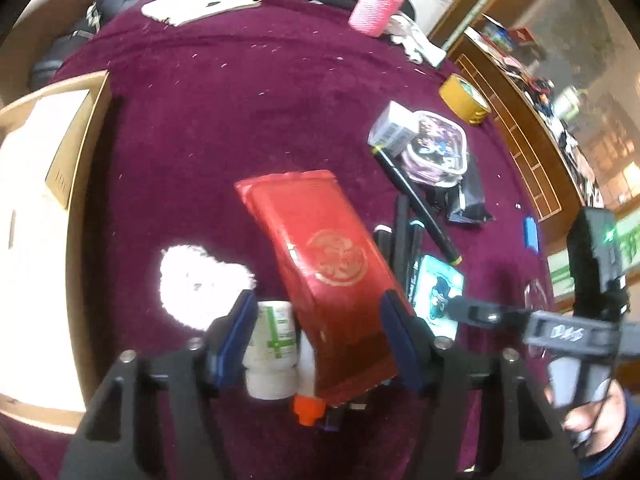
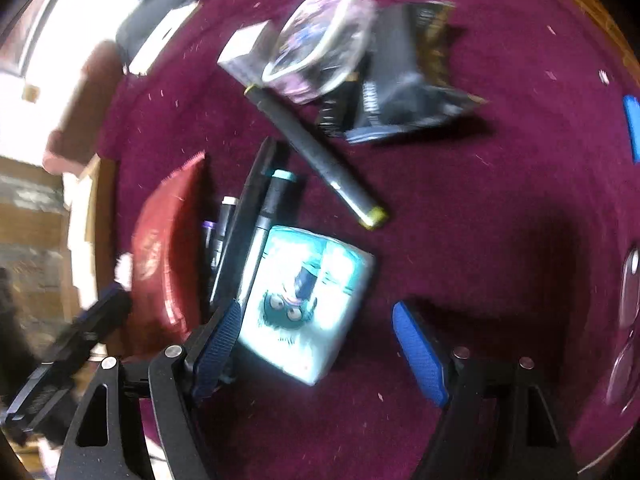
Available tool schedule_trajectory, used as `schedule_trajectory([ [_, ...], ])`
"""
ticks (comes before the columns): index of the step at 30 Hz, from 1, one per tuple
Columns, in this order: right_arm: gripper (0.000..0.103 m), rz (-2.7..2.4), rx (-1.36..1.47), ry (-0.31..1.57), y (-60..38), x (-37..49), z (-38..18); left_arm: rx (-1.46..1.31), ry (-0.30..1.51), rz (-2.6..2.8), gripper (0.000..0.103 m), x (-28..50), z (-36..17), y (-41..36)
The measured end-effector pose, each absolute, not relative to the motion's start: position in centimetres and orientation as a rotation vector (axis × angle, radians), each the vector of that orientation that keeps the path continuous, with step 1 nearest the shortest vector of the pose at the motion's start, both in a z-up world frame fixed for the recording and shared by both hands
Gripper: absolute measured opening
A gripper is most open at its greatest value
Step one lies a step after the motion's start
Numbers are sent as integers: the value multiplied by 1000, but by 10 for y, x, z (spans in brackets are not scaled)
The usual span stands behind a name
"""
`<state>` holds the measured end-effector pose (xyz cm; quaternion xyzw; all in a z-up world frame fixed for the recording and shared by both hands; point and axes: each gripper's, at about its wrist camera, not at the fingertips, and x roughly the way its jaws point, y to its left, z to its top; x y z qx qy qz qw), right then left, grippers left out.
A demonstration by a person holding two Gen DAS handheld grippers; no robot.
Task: Organize objects
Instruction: 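Move the left tool to the red foil bag and grasp it, then lift the red bag with the left tool while the right tool grasps the blue cartoon packet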
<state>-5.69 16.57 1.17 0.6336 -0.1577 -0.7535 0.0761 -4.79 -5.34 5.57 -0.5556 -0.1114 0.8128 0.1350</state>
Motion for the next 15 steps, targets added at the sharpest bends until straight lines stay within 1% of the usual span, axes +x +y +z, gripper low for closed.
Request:
schedule_trajectory([
  [1, 88, -2290, 1891, -390, 158, -58, 13, -1607, -328, 2363, 67, -47, 56, -56],
  [2, 90, -2332, 1887, -248, 146, -59, 12, -1604, -333, 2372, 68, -47, 57, -58],
  [3, 90, -2356, 1855, -161, 139, -58, 12, -1603, -345, 2379, 70, -48, 58, -60],
  [5, 89, -2369, 1810, -96, 137, -56, 15, -1606, -358, 2374, 72, -51, 59, -61],
  [6, 69, -2357, 1812, -81, 141, -56, 16, -1607, -358, 2372, 74, -52, 58, -61],
  [7, 58, -2355, 1819, -74, 146, -55, 18, -1613, -353, 2372, 75, -54, 58, -60],
  [8, 55, -2366, 1826, -62, 154, -52, 20, -1620, -350, 2367, 75, -55, 57, -59],
  [11, 55, -2378, 1859, -102, 184, -41, 23, -1638, -338, 2339, 76, -59, 55, -52],
  [13, 55, -2408, 1864, -106, 200, -35, 24, -1645, -316, 2328, 79, -63, 55, -46],
  [14, 55, -2421, 1865, -114, 209, -31, 25, -1652, -301, 2321, 82, -66, 54, -42],
  [15, 55, -2429, 1862, -116, 214, -29, 25, -1662, -282, 2318, 83, -68, 52, -38],
])
